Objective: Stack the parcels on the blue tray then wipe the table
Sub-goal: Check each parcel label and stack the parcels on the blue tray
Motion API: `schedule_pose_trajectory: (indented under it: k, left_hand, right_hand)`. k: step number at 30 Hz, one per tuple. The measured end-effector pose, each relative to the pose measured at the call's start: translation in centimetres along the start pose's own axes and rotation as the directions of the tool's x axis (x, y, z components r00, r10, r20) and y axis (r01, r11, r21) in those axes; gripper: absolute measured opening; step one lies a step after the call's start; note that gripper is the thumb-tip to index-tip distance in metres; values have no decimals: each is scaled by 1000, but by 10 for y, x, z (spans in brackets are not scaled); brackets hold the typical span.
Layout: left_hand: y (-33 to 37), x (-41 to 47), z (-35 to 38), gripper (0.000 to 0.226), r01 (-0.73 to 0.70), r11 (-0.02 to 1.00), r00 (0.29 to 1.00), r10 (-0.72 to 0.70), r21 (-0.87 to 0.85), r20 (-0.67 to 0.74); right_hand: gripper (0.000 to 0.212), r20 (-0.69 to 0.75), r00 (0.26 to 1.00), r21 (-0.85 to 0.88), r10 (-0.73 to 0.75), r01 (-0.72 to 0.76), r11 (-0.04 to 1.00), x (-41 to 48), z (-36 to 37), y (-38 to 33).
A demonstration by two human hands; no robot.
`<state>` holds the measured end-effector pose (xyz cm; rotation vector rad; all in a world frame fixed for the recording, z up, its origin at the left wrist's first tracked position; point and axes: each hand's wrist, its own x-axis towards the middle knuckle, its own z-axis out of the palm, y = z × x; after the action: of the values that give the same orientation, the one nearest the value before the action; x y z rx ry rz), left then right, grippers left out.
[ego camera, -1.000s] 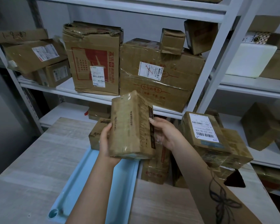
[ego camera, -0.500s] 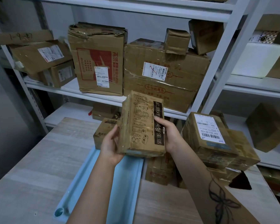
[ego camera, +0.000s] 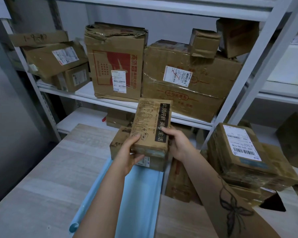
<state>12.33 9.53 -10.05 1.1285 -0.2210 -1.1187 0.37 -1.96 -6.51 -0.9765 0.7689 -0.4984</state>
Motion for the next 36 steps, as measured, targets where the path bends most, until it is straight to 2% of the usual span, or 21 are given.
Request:
schedule_pose_trajectory:
  k: [2,5,8,13,17,20,28,33,36]
  left_hand:
    - [5,10,-6,35,-4,1000,999,4,-1,-47]
    - [13,24,-14,34,5,1000,992,-3,18,-124]
    - [20,37,-19,41,7,997,985,7,77,-174]
    - [19,53,-24,29,-17,997,980,32,78,-197]
    - [17,64,-28,45,-34,997,979,48,75,-197]
    - [16,71,-29,49,-32,996,965,53,88,-255]
    - [11,79,-28,64,62,971,893,50,231,-448]
    - [7,80,-27,77,83,966,870,49,243,-490]
    - [9,73,-17,90,88,952,822,97,293,-562]
  right_hand:
    - [39,82,992,-70,99,-94,993,2,5,3]
    - [42,92,975,-237,201,-175,956,13,9,10]
    - [55,99,970,-279,221,-186,942,26,14,16]
    - [45,29,978,-293,205,-188,937,42,25,22]
    - [42,-14,976,-340,220,-211,916,50,31,28]
    - [42,-27,974,-352,225,-220,910,54,33,31]
    - [48,-56,967,-401,247,-248,882,62,35,36]
    - [54,-64,966,-441,250,-252,862,57,34,38]
    - [54,-61,972,-444,227,-230,866,54,27,34]
